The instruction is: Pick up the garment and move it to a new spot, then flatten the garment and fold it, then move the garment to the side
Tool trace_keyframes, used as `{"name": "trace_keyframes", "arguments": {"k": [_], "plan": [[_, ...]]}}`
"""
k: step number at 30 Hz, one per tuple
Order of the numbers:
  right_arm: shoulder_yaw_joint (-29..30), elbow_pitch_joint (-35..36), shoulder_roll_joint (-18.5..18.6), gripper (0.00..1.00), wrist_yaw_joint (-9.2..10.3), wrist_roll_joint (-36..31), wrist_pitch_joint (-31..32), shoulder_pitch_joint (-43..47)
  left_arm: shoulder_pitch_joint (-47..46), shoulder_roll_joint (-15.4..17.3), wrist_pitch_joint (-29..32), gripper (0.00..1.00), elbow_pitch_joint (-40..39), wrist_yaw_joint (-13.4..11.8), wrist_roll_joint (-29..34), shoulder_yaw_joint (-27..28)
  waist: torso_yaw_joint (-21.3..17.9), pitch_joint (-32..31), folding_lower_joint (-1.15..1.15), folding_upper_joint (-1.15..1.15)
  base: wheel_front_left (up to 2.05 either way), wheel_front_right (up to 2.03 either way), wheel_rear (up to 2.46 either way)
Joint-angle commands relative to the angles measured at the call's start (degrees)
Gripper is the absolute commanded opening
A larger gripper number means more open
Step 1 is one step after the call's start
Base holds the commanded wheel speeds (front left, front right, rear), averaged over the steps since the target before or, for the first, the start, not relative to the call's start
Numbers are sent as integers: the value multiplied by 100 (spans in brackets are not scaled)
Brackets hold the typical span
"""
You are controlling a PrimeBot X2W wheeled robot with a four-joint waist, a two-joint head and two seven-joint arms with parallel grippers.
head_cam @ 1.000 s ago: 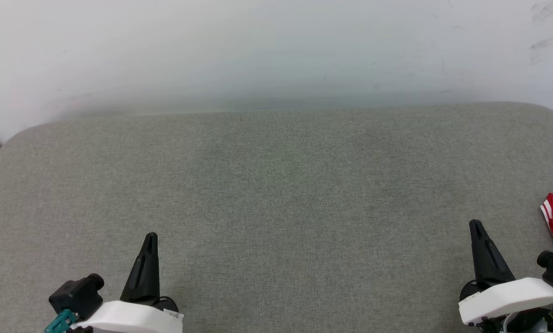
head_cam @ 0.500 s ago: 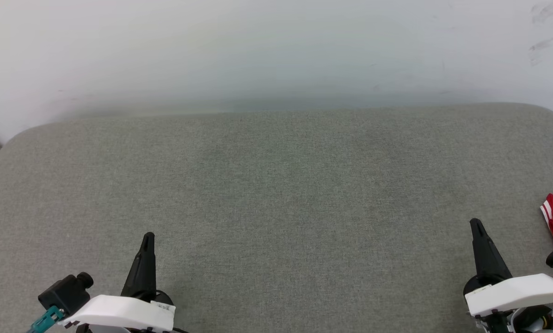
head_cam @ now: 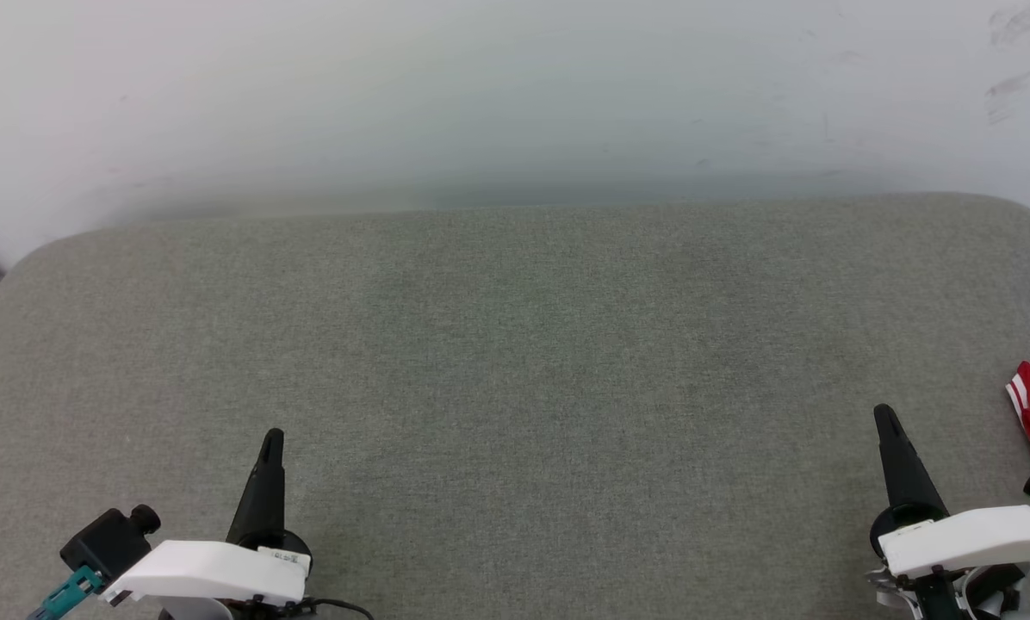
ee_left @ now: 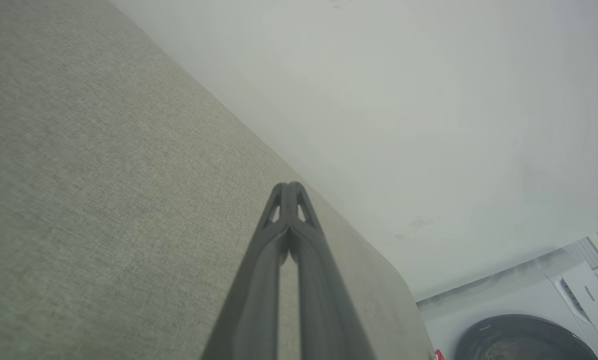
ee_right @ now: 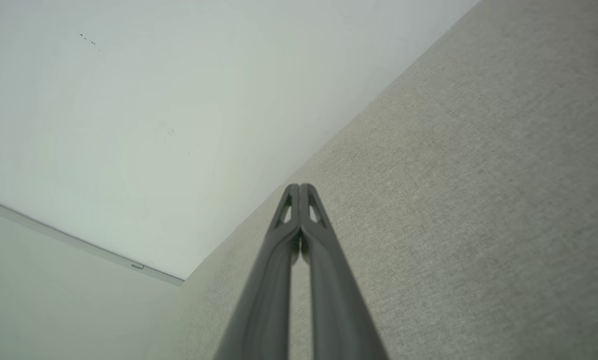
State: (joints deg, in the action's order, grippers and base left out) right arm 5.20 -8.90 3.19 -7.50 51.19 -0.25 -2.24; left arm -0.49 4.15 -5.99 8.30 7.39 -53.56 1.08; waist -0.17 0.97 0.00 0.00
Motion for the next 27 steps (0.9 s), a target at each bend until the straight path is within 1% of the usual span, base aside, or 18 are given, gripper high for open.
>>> {"name": "trace_keyframes", "arguments": {"k": [1,27], "plan": [[23,35,-12,0,0,181,23,-143,-160,34,34,0,-29,7,-180,38,0,-1,0,0,0,0,0],[72,-186,-25,0,1,1785,294,-271,-339,38,461,0,209,10,-1771,152,6,-27,0,0,0,0,0]]}}
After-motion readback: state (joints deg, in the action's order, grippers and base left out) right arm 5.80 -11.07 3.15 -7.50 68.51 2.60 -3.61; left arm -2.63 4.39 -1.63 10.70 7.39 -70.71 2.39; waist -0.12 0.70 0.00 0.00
